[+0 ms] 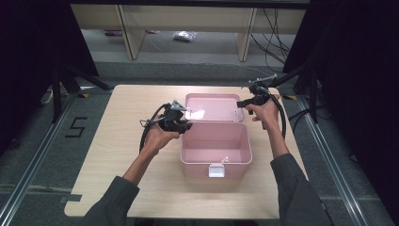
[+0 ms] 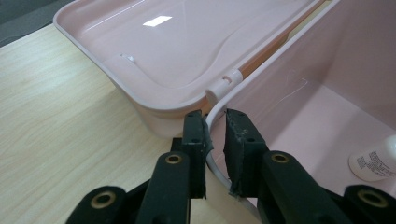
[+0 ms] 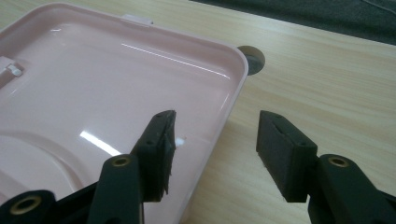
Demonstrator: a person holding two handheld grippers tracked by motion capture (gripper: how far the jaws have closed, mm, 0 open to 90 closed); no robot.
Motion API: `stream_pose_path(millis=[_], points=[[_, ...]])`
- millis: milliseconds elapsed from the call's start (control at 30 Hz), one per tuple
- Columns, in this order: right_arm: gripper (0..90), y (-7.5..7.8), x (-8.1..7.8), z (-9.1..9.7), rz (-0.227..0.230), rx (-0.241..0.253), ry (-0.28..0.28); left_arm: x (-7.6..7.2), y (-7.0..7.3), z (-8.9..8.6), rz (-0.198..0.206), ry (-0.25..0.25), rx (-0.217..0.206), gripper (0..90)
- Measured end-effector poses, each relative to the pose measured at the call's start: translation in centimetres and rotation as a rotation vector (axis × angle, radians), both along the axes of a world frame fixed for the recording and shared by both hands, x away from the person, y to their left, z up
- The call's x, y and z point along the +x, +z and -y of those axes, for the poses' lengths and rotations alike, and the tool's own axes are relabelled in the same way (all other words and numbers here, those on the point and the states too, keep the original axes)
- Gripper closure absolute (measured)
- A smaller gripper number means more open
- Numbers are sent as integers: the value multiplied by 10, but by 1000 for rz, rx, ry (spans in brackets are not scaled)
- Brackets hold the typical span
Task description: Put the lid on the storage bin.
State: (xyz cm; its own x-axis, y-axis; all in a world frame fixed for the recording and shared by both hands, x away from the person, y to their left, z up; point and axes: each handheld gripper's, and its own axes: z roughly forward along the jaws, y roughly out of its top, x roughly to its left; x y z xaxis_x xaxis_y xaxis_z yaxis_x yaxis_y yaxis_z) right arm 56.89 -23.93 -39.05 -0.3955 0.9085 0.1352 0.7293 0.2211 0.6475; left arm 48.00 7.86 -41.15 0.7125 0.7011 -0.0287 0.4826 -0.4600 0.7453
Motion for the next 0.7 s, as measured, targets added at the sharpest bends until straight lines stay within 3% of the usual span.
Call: stream_pose_path(millis=[133,167,267,300,433,467,500,567,633,700], points=[[500,-3,4,-1,3,-2,-4,0,0,1,2,0,-4,780],[505,-5,4,-3,-18,9,-18,0,0,1,3,-2,0,780],[536,-9,8,-1,5,-26,-5,0,0,1,7,-5,1,780],[540,-10,9,-2,-1,-7,-14,0,0,1,8,-7,3,780],[571,-11,11,-3,-14,-11,-22,0,-1,1,6,-10,-4,779],[588,-12,13,-1,11,-29,-13,0,0,1,9,-10,-1,779],[601,-11,12,-3,2,-16,-53,0,0,1,10,-11,0,778],[621,-13,15,-2,31,-41,-38,0,-1,1,12,-11,-2,778],[633,-12,15,-5,-9,-43,-69,1,-1,1,9,-16,-6,778],[644,-14,18,-5,-3,-67,-55,2,-1,1,8,-17,-7,778]])
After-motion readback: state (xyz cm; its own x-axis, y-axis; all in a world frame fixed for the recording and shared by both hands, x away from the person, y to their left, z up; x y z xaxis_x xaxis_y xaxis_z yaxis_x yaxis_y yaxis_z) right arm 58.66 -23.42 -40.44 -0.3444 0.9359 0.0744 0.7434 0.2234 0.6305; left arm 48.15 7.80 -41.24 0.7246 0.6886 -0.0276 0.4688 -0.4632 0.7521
